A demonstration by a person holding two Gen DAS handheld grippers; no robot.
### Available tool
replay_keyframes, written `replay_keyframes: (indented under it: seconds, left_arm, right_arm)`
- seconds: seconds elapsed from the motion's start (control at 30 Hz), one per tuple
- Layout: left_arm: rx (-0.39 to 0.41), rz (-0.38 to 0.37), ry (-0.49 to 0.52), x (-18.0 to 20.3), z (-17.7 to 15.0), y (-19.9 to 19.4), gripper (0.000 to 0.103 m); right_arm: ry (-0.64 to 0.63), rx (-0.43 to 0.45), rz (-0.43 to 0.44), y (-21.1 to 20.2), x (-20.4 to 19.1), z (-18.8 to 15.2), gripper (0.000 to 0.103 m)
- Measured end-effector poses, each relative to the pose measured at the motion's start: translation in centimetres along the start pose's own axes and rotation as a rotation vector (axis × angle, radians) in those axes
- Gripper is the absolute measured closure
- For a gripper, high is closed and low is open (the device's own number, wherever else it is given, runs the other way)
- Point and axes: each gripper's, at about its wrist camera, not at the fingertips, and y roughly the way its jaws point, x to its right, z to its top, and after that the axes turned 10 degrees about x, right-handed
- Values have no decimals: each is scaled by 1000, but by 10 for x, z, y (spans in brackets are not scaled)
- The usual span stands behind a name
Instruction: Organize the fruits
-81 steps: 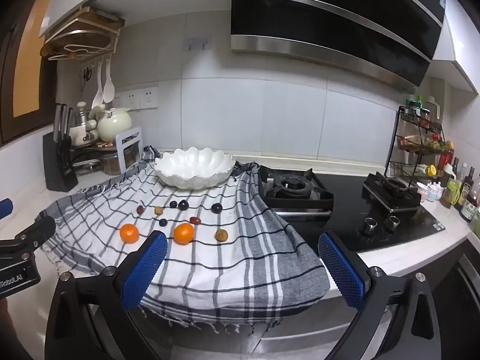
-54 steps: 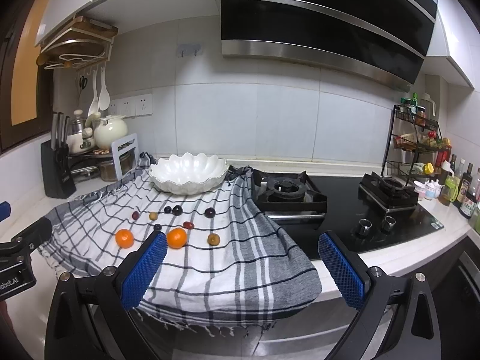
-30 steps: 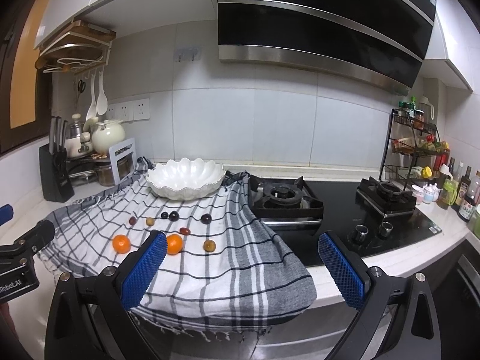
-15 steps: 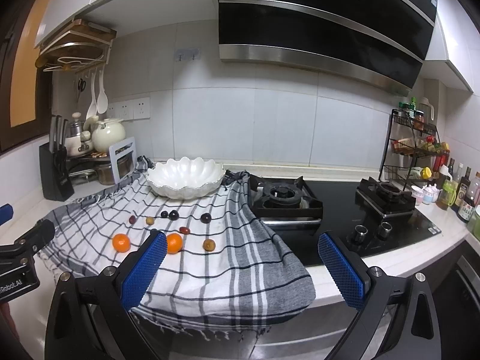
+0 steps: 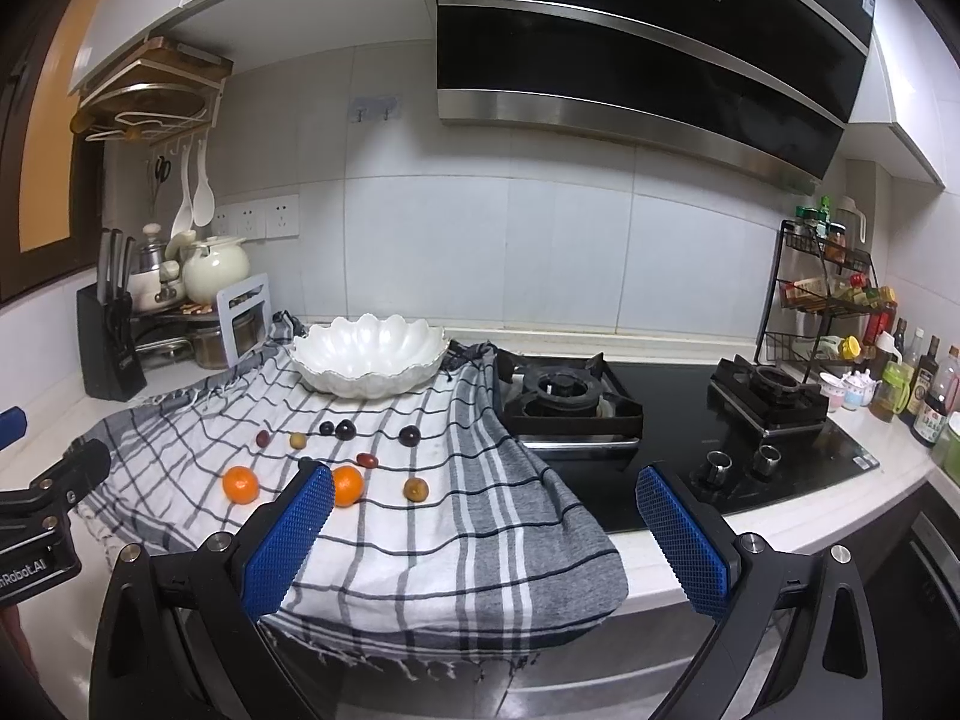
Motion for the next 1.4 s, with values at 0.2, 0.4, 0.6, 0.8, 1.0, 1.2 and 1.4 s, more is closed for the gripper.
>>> replay_keyframes:
  seconds: [0.2,0.4,0.6,0.8,1.0,1.2,1.4]
  left_arm:
    - [-5,-8,2,2,-1,0,0]
    - [-9,-9,2,2,-2,0,0]
    - [-36,-5,8,6,-7,12,0]
    - [-65,7,20,12,-13,27,0]
    - [-83,41,20,18,-21,43,2]
    - [-107,65,12,20,-26,60,8]
    - [-132,78,51,21,-26,89,9]
  right_arm:
    - [-1,-1,2,0,1,0,1]
    - [-2,-3,3,1,2,0,1]
    - [-5,-13,8,9,6,-7,1]
    - [-17,-9,34,29,3,-11,1]
    - [-26,-2,89,54,3,-17,1]
    - [-32,-26,134,78,-2,-22,1]
    - [-26,-65,174,107,-13,-27,5]
